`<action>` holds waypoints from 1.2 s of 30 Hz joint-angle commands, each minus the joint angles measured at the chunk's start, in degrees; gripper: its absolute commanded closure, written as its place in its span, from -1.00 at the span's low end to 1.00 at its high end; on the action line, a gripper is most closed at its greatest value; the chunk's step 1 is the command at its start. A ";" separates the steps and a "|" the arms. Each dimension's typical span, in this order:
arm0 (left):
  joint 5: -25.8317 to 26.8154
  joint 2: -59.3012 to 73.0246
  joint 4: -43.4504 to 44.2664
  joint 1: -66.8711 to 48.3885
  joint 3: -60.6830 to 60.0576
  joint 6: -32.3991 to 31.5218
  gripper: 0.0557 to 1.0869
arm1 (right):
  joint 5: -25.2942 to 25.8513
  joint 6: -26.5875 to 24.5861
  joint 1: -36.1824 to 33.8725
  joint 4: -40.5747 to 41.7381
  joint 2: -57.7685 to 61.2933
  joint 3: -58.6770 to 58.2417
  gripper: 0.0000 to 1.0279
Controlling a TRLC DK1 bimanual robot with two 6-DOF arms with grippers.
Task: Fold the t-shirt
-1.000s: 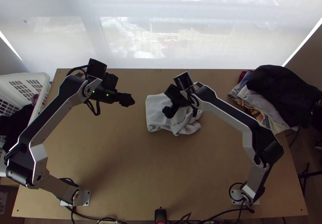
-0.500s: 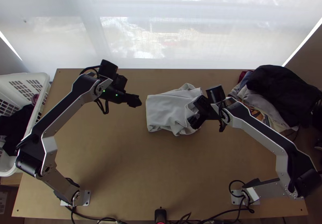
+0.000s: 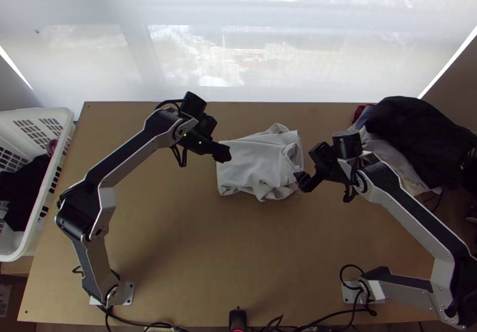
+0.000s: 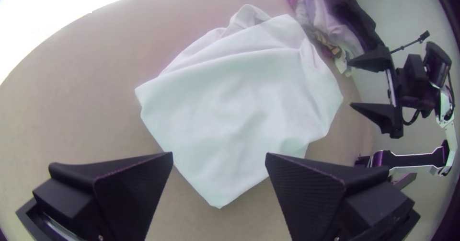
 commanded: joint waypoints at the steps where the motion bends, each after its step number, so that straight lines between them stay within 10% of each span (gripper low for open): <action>1: -0.14 4.11 0.49 -2.03 2.54 0.19 -0.84 | 0.00 1.29 1.16 -1.11 0.84 6.84 -0.90; 16: -0.84 5.96 0.58 -2.47 2.10 0.28 -0.85 | 0.00 2.00 7.75 2.14 25.53 19.06 -0.90; 36: -1.28 11.14 0.14 -3.08 6.15 1.07 -0.85 | 0.00 1.47 -2.71 3.90 2.07 -3.88 -0.90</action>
